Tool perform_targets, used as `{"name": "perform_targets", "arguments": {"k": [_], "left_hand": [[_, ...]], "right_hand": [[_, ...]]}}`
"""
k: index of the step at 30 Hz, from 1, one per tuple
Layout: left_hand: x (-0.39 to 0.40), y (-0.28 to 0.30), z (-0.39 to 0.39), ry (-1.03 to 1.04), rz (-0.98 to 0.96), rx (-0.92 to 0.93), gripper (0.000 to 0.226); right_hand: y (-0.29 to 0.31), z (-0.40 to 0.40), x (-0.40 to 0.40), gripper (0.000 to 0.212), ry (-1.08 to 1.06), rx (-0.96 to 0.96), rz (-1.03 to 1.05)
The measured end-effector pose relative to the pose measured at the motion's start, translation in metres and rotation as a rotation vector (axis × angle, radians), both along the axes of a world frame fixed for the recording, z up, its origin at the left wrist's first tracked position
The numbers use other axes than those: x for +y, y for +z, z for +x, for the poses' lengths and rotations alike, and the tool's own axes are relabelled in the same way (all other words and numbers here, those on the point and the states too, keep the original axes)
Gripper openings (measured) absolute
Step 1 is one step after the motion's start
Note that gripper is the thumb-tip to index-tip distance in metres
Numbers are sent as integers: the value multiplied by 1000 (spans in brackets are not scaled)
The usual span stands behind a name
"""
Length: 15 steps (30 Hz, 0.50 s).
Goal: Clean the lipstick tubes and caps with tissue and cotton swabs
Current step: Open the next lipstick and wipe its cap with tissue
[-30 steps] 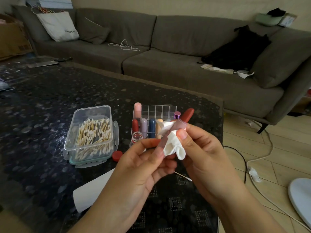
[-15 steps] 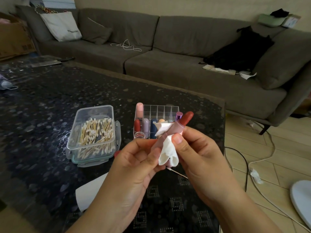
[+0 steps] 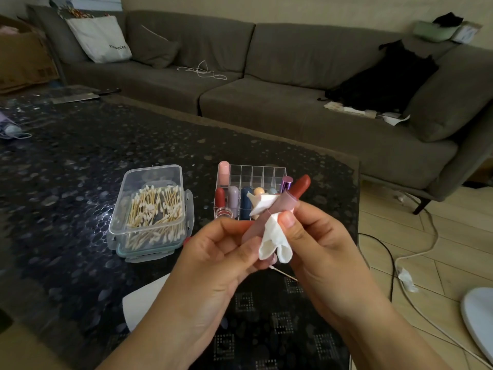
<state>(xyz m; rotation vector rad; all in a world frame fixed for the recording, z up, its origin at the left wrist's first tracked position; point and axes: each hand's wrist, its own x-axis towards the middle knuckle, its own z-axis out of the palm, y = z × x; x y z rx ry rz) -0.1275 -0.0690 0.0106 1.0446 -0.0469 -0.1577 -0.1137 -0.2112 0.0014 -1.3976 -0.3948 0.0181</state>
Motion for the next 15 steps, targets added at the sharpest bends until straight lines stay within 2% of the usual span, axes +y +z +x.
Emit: {"name": "perform_targets", "arguments": {"k": [1,3,4,8,12,15], "left_hand": [[0,0,0,-60,-23,20,9],[2,0,1,-144,-23,63,30],[2,-1,2,-152,-26,76,33],[1,0,3,-44,-12,19,11],[0,-2,2,58,88,-63,16],[0,-5,2,-5,-15,12,11]], "right_hand": [[1,0,0,28,7,10,24],[2,0,0,30,30,13,48],[2,0,0,30,42,4,44],[-1,0,-2,25,22,-11,-6],[-2,0,-1,28,13,-53,-60],[-1,0,-1,27,15,-54,-39]]}}
